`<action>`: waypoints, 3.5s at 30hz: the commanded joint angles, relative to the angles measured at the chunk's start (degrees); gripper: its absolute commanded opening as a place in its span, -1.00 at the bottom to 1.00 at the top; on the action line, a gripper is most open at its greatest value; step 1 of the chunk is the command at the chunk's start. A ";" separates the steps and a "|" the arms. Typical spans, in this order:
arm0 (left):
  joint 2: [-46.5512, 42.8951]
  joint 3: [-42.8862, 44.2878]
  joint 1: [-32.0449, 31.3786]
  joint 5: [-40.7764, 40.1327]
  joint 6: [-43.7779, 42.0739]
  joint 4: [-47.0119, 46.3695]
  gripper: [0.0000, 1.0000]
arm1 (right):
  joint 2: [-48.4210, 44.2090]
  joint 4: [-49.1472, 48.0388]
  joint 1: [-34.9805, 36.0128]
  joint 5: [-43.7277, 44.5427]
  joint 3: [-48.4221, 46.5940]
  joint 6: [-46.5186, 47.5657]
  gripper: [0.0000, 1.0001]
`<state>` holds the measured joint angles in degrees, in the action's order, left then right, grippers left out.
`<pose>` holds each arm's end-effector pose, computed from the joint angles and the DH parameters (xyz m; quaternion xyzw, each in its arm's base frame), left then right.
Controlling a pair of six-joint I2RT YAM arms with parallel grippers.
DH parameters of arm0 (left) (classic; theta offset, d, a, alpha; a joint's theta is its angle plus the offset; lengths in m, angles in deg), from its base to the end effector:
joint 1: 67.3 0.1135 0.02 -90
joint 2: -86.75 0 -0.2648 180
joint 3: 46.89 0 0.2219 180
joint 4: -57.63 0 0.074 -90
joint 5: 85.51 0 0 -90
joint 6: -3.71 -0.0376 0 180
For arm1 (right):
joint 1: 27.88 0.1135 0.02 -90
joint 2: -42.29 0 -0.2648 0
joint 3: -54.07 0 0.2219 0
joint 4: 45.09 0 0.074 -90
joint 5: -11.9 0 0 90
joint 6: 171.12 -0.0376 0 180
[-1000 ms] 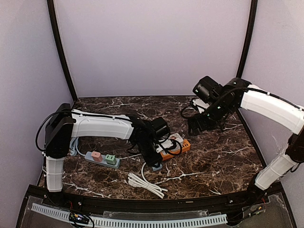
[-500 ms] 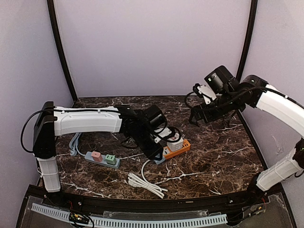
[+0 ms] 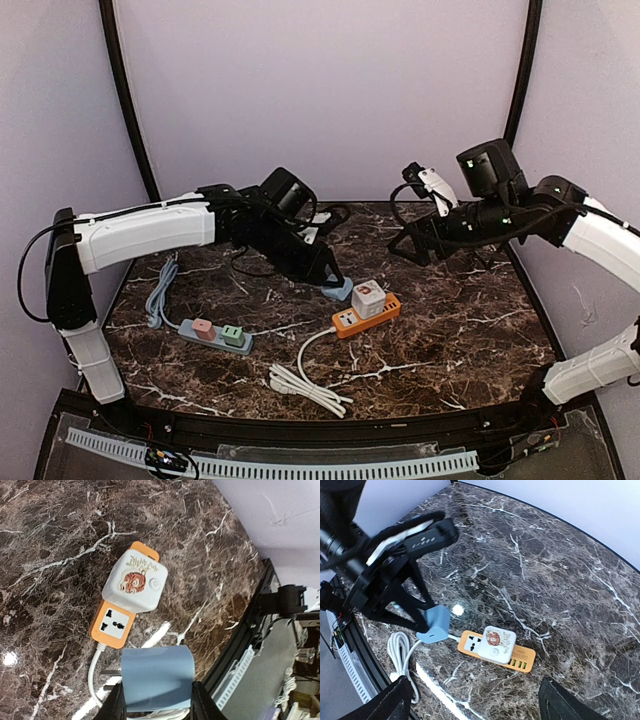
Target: Insert the plug
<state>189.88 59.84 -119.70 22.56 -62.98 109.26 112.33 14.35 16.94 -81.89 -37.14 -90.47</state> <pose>0.2196 -0.3042 0.3037 0.2860 0.8784 -0.3328 0.1893 0.1572 0.1597 0.3735 -0.2877 0.8522 0.2250 0.3746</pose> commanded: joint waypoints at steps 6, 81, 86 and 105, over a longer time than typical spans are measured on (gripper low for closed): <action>-3.29 0.23 4.57 16.74 18.42 -12.68 -0.63 | -2.43 -9.17 -0.20 -12.11 4.17 3.31 0.68; -18.15 -6.25 7.14 9.26 7.59 6.95 0.69 | 1.10 25.87 -61.25 10.28 18.73 -23.84 0.97; -17.66 -6.43 7.14 9.78 7.94 5.93 0.69 | -2.13 24.72 -70.00 10.05 23.06 -25.59 0.97; -13.29 -2.74 7.14 13.40 5.34 6.66 0.60 | -5.73 19.57 -85.60 16.26 31.83 -34.62 0.72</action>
<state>176.85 56.61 -112.25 35.15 -56.40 114.66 109.09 35.92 -67.50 -67.51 -7.46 -120.52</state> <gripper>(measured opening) 0.800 0.897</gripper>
